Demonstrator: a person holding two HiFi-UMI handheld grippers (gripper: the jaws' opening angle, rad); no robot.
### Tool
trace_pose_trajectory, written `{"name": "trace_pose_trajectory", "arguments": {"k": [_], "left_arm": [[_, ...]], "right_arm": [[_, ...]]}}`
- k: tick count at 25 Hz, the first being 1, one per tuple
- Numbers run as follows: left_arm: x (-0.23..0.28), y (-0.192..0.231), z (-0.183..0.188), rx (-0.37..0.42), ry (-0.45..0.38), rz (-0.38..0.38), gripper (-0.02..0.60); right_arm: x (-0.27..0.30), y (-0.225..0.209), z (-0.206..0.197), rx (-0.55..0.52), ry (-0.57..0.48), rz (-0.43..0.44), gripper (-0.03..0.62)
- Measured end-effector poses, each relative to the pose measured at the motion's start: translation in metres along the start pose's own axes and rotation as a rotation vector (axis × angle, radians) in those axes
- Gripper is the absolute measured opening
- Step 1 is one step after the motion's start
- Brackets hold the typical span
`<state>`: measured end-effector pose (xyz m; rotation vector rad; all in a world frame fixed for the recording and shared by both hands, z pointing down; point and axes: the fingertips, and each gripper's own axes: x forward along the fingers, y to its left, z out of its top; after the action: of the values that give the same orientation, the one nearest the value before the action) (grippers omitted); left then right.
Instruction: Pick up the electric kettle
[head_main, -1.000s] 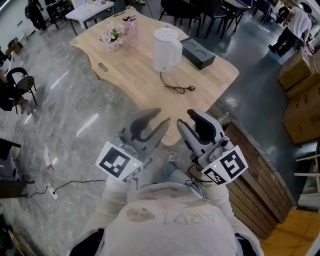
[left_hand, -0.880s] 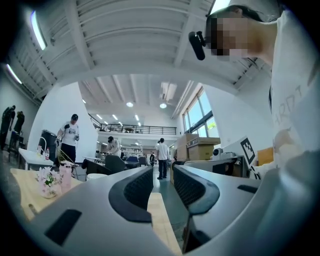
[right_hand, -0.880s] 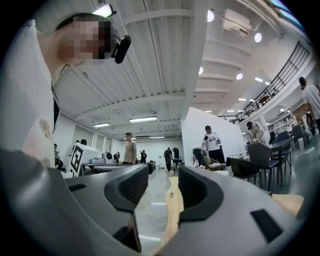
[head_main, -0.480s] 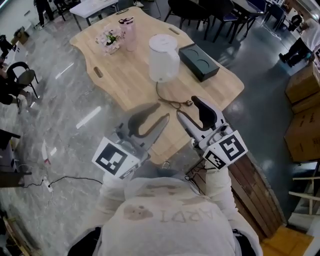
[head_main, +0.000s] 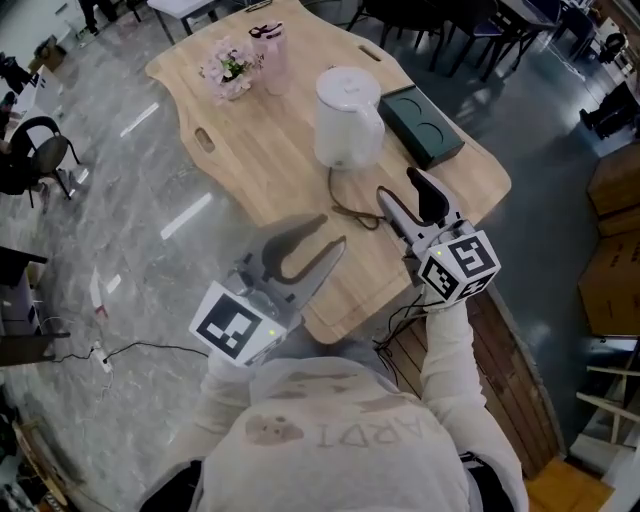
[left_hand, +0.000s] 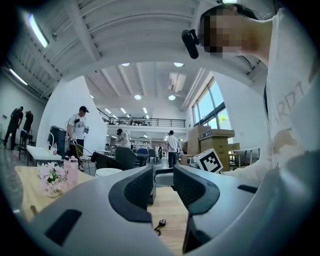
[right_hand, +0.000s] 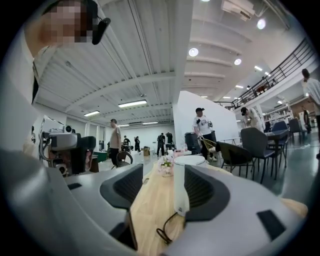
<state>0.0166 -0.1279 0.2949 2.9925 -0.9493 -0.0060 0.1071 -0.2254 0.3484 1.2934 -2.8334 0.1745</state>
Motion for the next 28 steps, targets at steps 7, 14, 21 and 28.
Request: {"name": "trace_pose_trajectory", "arguments": {"k": [7, 14, 21, 28], "left_arm": [[0.012, 0.033, -0.014, -0.061, 0.038, -0.03, 0.107], [0.03, 0.054, -0.032, -0.073, 0.067, -0.07, 0.107], [0.047, 0.076, -0.037, -0.072, 0.079, -0.084, 0.109], [0.051, 0.091, -0.043, -0.062, 0.09, -0.074, 0.109]], "right_arm": [[0.048, -0.04, -0.036, 0.025, 0.096, -0.035, 0.242], [0.086, -0.066, -0.06, 0.034, 0.163, -0.002, 0.242], [0.12, -0.077, -0.073, 0.037, 0.213, 0.068, 0.242], [0.138, -0.072, -0.082, 0.045, 0.26, 0.193, 0.242]]}}
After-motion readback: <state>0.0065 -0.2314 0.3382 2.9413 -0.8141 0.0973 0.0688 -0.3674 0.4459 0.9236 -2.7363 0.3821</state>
